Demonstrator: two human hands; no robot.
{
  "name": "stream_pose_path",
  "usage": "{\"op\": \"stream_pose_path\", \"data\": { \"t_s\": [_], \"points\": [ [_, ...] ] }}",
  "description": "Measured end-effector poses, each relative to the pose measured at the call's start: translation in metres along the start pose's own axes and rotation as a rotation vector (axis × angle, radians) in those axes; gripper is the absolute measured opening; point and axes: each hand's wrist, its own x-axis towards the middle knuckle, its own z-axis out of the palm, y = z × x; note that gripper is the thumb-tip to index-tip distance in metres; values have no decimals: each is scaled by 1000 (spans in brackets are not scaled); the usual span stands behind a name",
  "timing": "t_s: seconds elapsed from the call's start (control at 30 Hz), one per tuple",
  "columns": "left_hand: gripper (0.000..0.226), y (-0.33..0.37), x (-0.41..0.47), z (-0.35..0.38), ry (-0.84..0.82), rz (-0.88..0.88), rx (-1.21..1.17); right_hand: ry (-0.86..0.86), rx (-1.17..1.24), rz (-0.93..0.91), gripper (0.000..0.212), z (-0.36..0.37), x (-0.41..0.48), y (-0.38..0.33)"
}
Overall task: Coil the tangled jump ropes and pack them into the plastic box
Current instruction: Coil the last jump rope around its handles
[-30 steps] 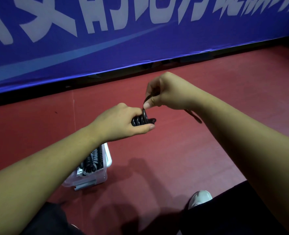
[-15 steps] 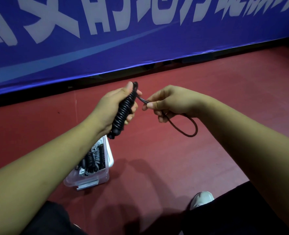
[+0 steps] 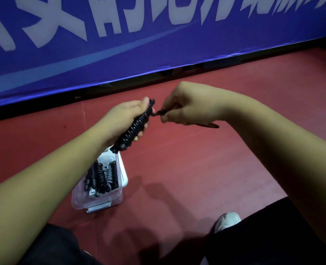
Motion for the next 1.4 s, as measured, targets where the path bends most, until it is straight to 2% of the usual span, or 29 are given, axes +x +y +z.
{"op": "stream_pose_path", "data": {
  "t_s": [0.1,0.17,0.33,0.4,0.53,0.67,0.77,0.83,0.9,1.0,1.03,1.27,1.4],
  "points": [
    [19,-7,-1,-3,-74,81,436,13,-51,-37,8,4,3,8],
    [13,-5,-3,-5,-103,120,642,54,-45,-36,9,5,6,14],
    [37,2,-11,4,-115,218,1017,69,-48,-83,8,8,9,13],
    [37,3,-17,12,-133,184,895,88,-15,-101,7,6,10,11],
    [55,4,-22,21,-219,98,558,141,78,-109,13,2,13,11],
    [41,-2,-23,25,-291,43,26,204,294,3,25,9,17,24],
    [48,0,-23,24,-322,-8,-329,197,455,103,20,14,19,32],
    [53,2,-22,23,-327,-25,-456,146,497,145,18,17,19,31],
    [53,6,-21,24,-277,-38,-536,134,520,158,19,18,20,30],
    [52,10,-18,25,-187,-44,-635,159,492,206,4,17,19,32],
    [50,10,-17,24,-168,-44,-645,160,479,219,7,17,18,33],
    [41,10,-12,20,-95,38,-588,123,470,149,9,15,13,26],
    [43,11,-8,11,-74,15,-590,132,347,100,13,15,12,24]
  ]
}}
